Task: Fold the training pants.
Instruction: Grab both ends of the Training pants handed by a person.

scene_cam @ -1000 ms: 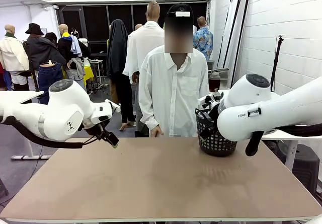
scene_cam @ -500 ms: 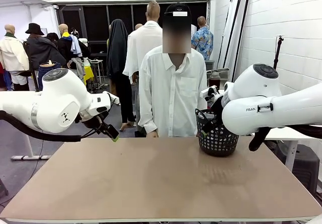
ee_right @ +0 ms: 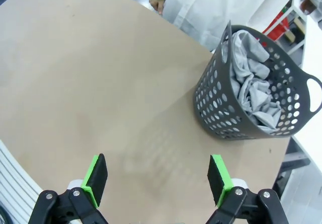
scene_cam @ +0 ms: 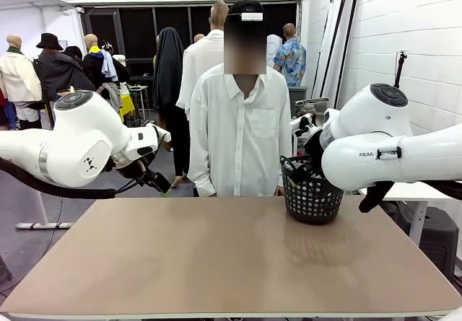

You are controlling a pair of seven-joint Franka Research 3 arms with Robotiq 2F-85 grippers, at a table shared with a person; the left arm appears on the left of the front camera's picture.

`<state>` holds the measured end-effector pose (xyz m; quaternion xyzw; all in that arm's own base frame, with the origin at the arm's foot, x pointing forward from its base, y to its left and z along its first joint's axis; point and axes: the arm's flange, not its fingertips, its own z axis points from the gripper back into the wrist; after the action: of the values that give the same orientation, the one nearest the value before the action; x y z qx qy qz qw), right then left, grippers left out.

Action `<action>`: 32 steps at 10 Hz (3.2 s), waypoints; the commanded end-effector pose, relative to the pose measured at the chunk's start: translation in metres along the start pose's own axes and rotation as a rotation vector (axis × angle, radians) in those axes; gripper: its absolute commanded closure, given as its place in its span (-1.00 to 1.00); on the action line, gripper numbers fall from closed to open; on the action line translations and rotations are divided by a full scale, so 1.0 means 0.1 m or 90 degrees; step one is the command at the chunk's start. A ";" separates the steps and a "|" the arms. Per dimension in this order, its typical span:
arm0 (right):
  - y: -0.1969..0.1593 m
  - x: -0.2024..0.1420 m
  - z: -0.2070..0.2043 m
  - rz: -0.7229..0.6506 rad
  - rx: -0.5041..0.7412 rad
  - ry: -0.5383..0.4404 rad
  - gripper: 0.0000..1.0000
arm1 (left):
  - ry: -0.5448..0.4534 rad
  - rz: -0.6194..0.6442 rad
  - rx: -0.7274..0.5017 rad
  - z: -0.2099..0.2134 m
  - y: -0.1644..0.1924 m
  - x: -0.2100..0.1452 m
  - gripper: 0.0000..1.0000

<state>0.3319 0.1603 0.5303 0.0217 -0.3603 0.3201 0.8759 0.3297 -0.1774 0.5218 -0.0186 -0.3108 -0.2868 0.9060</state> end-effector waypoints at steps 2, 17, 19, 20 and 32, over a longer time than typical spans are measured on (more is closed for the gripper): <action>0.05 0.00 0.05 0.006 -0.006 -0.006 -1.00 | -0.009 0.017 0.019 0.09 -0.07 -0.03 -1.00; 0.02 0.02 0.06 0.004 -0.004 -0.008 -1.00 | -0.013 0.001 0.005 0.10 -0.03 0.02 -1.00; 0.02 0.02 0.06 0.004 -0.004 -0.008 -1.00 | -0.013 0.001 0.005 0.10 -0.03 0.02 -1.00; 0.02 0.02 0.06 0.004 -0.004 -0.008 -1.00 | -0.013 0.001 0.005 0.10 -0.03 0.02 -1.00; 0.02 0.02 0.06 0.004 -0.004 -0.008 -1.00 | -0.013 0.001 0.005 0.10 -0.03 0.02 -1.00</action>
<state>0.3285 0.1612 0.5353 0.0196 -0.3671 0.3209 0.8728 0.3238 -0.1789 0.5294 -0.0180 -0.3189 -0.2842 0.9040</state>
